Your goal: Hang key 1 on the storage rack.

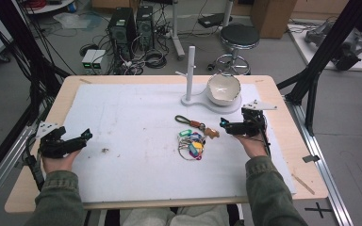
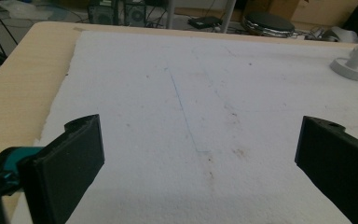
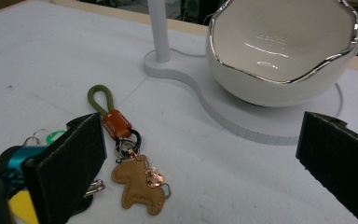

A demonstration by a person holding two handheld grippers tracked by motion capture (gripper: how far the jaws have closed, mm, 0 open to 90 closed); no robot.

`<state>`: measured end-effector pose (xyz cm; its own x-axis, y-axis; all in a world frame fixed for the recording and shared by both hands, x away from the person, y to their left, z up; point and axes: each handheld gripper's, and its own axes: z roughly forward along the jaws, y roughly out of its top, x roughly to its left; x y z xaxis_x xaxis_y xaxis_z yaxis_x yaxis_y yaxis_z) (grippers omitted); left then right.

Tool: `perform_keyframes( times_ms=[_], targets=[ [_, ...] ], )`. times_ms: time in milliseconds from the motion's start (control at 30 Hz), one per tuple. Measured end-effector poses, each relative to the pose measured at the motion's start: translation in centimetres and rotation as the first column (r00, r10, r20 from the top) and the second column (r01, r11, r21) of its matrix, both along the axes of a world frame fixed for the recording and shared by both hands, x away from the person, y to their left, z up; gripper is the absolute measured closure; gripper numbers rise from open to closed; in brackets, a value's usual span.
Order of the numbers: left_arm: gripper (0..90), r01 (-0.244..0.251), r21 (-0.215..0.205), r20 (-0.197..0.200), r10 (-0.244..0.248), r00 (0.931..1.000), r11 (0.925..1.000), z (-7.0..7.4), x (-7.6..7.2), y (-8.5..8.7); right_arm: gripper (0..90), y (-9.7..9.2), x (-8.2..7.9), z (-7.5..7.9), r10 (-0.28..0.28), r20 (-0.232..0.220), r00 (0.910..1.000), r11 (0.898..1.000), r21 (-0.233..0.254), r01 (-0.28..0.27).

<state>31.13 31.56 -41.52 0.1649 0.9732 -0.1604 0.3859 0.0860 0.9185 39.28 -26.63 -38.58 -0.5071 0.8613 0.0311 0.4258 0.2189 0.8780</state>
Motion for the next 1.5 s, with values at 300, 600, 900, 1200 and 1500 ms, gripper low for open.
perform_keyframes(
  times_ms=[300,600,900,1200,1500],
  targets=[
    [1.7,0.002,-0.001,0.001,-0.002,1.0000,1.0000,0.0,0.0,0.0,0.5,1.0,0.9,0.4,0.028,-0.015,0.9995,1.000,-0.012,-0.028],
    [1.7,-0.008,0.001,0.020,0.008,0.9998,1.0000,0.1,-0.1,0.1,0.5,2.5,2.3,0.5,0.074,-0.066,0.9951,0.996,-0.049,-0.077],
    [1.7,0.002,0.006,0.014,-0.002,0.9999,1.0000,0.1,-0.1,0.0,0.5,3.9,3.5,0.0,0.129,-0.111,0.9855,0.988,-0.069,-0.137],
    [1.7,0.003,0.007,0.013,-0.003,0.9999,1.0000,0.0,0.0,0.1,0.5,5.0,4.8,-0.4,0.158,-0.160,0.9744,0.982,-0.081,-0.172],
    [1.7,0.005,0.007,0.013,-0.005,0.9999,1.0000,0.0,0.0,0.0,0.5,7.3,5.9,-0.6,0.203,-0.198,0.9589,0.967,-0.115,-0.228]
  ],
)
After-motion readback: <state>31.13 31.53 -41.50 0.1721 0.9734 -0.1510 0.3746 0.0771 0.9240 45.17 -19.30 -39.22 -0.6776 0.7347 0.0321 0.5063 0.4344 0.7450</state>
